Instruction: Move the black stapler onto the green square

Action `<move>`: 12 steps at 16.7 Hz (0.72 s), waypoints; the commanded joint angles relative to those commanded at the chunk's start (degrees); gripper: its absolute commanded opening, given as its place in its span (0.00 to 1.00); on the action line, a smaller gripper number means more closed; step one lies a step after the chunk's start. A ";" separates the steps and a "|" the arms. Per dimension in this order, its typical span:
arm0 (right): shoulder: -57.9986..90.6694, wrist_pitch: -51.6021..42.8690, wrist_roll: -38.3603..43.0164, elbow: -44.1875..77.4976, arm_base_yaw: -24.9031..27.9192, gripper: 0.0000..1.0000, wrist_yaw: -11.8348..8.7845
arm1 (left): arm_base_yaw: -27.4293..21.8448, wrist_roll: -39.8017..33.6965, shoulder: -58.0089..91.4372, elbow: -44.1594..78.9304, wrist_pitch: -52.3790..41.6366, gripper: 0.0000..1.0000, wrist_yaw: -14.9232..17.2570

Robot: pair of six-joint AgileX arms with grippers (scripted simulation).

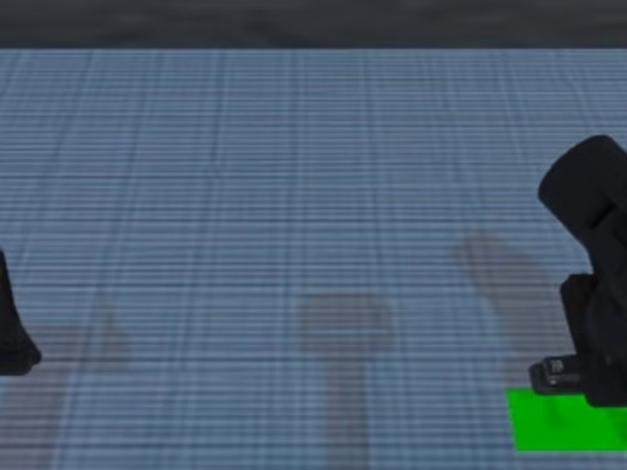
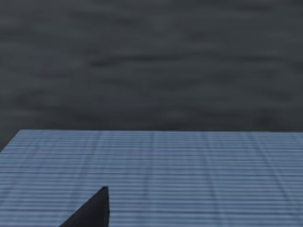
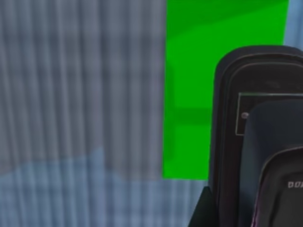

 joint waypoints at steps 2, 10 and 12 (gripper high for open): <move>2.14 6.15 -0.31 -3.55 -0.44 0.00 0.01 | 0.00 0.00 0.00 0.00 0.00 1.00 0.00; 6.08 15.97 -0.83 -9.92 -1.14 0.00 0.05 | 0.00 0.00 0.00 0.00 0.00 1.00 0.00; 6.08 15.97 -0.83 -9.92 -1.14 0.08 0.05 | 0.00 0.00 0.00 0.00 0.00 1.00 0.00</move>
